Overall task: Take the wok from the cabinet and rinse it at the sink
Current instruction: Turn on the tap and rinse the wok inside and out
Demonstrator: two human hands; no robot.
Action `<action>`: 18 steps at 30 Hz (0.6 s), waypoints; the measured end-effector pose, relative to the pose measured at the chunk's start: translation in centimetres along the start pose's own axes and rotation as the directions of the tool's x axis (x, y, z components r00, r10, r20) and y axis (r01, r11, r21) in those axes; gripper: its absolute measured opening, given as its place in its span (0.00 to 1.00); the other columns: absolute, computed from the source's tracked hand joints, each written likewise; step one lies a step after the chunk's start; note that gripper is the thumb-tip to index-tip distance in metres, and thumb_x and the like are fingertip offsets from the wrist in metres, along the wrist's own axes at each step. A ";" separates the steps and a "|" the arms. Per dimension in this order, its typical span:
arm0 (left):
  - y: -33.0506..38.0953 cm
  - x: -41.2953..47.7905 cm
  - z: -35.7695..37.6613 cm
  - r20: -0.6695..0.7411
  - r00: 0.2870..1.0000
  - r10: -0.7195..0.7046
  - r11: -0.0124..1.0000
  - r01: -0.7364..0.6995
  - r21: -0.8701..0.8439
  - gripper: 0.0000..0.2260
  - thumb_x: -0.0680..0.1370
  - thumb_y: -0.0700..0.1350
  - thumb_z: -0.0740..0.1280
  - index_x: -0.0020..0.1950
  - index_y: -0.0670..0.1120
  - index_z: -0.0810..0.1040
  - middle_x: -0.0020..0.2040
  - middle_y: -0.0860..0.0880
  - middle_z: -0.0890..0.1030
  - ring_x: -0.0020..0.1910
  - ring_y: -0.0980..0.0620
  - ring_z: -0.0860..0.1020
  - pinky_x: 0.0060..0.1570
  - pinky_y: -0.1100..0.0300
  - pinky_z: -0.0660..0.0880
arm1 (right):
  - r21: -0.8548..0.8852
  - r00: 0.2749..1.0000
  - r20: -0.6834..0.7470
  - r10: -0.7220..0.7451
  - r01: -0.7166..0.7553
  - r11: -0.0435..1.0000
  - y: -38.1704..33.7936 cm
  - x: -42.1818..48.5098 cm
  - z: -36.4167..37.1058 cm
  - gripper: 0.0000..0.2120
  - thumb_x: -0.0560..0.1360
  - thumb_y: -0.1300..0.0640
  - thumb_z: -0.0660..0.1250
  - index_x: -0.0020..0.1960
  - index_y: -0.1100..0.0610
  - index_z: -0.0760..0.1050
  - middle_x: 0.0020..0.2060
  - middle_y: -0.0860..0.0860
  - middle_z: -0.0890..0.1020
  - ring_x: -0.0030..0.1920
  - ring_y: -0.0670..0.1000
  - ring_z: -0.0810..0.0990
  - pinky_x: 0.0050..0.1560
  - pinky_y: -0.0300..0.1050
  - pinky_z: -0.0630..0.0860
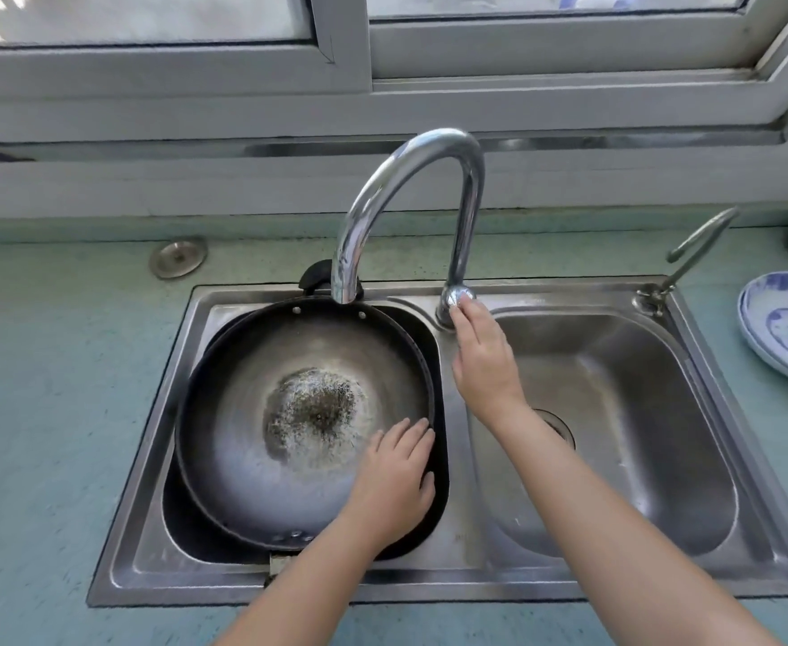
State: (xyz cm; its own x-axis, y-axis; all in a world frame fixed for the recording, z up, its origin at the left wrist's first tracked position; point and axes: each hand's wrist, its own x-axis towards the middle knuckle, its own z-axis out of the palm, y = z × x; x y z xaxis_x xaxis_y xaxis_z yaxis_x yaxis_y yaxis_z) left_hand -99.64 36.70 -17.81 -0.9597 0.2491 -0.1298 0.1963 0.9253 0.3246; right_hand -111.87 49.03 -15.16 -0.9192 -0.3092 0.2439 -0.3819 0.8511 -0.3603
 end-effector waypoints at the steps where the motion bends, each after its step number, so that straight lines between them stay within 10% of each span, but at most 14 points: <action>1: -0.1 0.0 0.1 -0.005 1.000 0.008 1.000 -0.008 -0.005 0.22 0.67 0.50 0.57 0.55 0.46 0.82 0.57 0.51 0.83 0.55 0.49 0.81 0.50 0.52 0.79 | 0.002 1.000 -0.015 -0.007 0.007 1.000 0.2 0.3 0.1 0.22 0.65 0.74 0.67 0.59 0.69 0.74 0.58 0.66 0.78 0.59 0.66 0.78 0.54 0.60 0.76; 12: -0.2 -0.2 0.5 -0.032 0.999 0.023 1.000 -0.023 -0.008 0.23 0.68 0.51 0.58 0.58 0.46 0.80 0.60 0.51 0.81 0.57 0.51 0.80 0.52 0.52 0.78 | -0.062 0.993 0.018 -0.119 0.120 0.991 1.1 2.5 -1.0 0.22 0.54 0.78 0.71 0.49 0.73 0.78 0.46 0.65 0.83 0.49 0.64 0.83 0.50 0.56 0.79; 18: -0.1 -0.4 0.4 -0.026 1.000 0.012 1.000 -0.012 -0.004 0.23 0.67 0.51 0.58 0.58 0.46 0.80 0.60 0.50 0.81 0.57 0.50 0.80 0.51 0.51 0.78 | 0.010 0.981 0.192 -0.010 0.009 1.000 1.0 3.6 -2.4 0.25 0.71 0.70 0.61 0.68 0.67 0.67 0.68 0.60 0.71 0.70 0.57 0.67 0.68 0.44 0.62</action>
State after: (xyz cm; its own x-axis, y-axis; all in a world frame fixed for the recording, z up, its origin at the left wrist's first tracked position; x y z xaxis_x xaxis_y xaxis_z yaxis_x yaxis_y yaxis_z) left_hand -99.21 36.69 -18.20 -0.9622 0.2528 -0.1011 0.2072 0.9208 0.3303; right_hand -115.37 49.77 -12.44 -0.9166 -0.3936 0.0705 -0.3907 0.8440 -0.3673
